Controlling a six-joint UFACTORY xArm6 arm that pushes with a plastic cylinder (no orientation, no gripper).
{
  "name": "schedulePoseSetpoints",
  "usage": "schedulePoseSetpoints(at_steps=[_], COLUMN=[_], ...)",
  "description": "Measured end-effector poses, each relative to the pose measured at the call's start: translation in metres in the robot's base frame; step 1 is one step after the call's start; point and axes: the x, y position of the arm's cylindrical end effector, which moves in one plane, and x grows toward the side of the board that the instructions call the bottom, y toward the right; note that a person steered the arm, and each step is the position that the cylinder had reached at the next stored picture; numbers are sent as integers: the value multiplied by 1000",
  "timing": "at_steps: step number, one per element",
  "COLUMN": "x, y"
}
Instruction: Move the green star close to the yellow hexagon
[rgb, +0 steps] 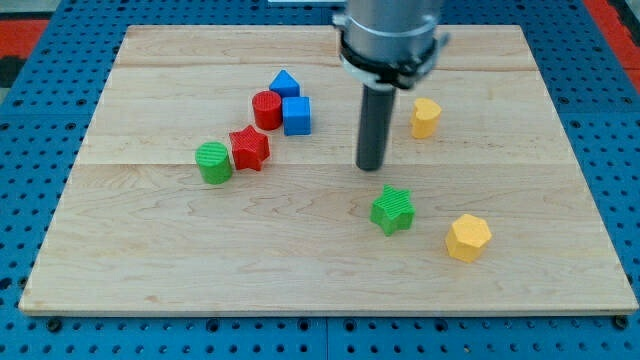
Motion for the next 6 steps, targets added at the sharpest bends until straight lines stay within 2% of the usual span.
schedulePoseSetpoints(at_steps=[1,2,3,4,6], x=[19,53,65,19,-40], y=[-63,-13,40,19,142])
